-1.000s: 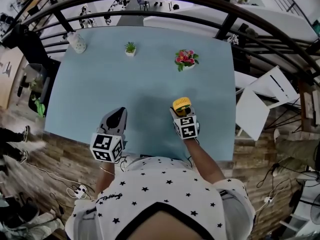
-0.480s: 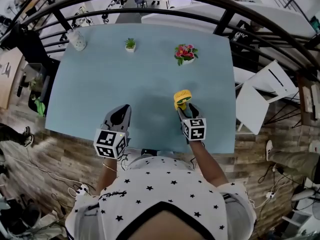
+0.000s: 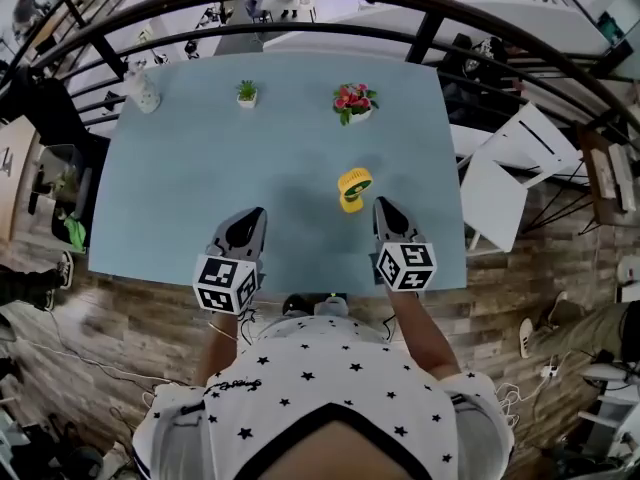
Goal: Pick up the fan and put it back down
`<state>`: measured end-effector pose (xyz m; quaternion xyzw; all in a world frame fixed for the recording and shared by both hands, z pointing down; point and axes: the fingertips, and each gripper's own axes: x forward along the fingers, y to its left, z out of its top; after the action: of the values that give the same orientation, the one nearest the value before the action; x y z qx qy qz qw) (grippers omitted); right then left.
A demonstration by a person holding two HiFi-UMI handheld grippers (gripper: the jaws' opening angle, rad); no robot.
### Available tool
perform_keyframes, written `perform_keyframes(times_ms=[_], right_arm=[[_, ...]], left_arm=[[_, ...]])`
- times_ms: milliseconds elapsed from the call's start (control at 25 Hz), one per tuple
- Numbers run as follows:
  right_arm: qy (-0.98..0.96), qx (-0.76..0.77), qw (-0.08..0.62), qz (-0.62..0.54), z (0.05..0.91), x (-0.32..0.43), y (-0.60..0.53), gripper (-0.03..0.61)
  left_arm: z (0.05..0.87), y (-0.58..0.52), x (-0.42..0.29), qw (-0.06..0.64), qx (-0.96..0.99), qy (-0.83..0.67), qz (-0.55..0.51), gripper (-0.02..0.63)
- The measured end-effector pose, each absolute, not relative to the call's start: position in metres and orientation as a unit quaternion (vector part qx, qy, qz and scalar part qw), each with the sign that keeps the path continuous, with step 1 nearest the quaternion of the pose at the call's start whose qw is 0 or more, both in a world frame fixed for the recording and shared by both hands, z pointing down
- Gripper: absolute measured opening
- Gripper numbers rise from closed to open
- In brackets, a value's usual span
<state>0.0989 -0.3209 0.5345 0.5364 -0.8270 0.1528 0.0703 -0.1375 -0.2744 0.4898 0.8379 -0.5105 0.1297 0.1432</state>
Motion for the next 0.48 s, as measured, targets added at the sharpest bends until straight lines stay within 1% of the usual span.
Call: perform_keyframes(times_ms=[280, 480], right_arm=[[-0.838, 0.535, 0.021, 0.109, 0.48, 0.098, -0.308, -0.002], [-0.838, 0.537, 0.025, 0.098, 0.47, 0.101, -0.304, -0.002]], left_arm=[[0.491, -0.273, -0.121, 0.142, 0.853, -0.486, 0.128, 0.028], [0.488, -0.276, -0.111, 0.14, 0.861, -0.472, 0.126, 0.028]])
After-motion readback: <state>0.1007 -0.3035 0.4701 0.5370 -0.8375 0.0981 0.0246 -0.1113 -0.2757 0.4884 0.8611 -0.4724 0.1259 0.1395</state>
